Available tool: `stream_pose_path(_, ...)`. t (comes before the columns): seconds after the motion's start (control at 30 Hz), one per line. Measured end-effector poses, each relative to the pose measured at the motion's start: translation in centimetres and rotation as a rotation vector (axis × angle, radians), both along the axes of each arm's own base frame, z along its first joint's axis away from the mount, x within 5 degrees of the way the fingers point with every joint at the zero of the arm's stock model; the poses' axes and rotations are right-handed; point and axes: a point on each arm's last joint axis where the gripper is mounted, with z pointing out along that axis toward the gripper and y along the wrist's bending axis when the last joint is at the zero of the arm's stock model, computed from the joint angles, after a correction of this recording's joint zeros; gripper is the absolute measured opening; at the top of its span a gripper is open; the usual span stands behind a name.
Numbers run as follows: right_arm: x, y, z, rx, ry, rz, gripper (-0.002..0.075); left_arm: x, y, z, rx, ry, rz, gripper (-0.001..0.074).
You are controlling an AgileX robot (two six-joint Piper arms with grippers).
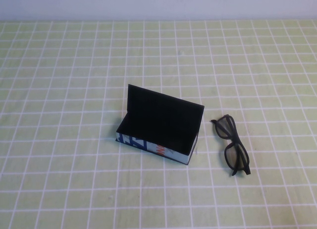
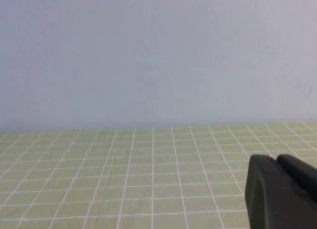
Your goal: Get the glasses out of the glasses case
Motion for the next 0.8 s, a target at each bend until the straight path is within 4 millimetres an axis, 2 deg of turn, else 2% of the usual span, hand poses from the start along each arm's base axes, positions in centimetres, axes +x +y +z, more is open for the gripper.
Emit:
stream_pose_path(0.1, 0.0, 0.0, 0.0, 0.000, 0.002, 0.000, -0.0018, -0.2, 0.0, -0.3, 0.026, 0.020, 0.003, -0.0004)
stream_pose_path(0.43, 0.0, 0.0, 0.0, 0.000, 0.002, 0.000, -0.0018, -0.5, 0.0, -3.6, 0.066, 0.389, -0.004, -0.0004)
stream_pose_path(0.8, 0.0, 0.0, 0.0, 0.000, 0.002, 0.000, -0.0018, -0.5, 0.0, -3.7, 0.049, 0.395, -0.002, -0.0004)
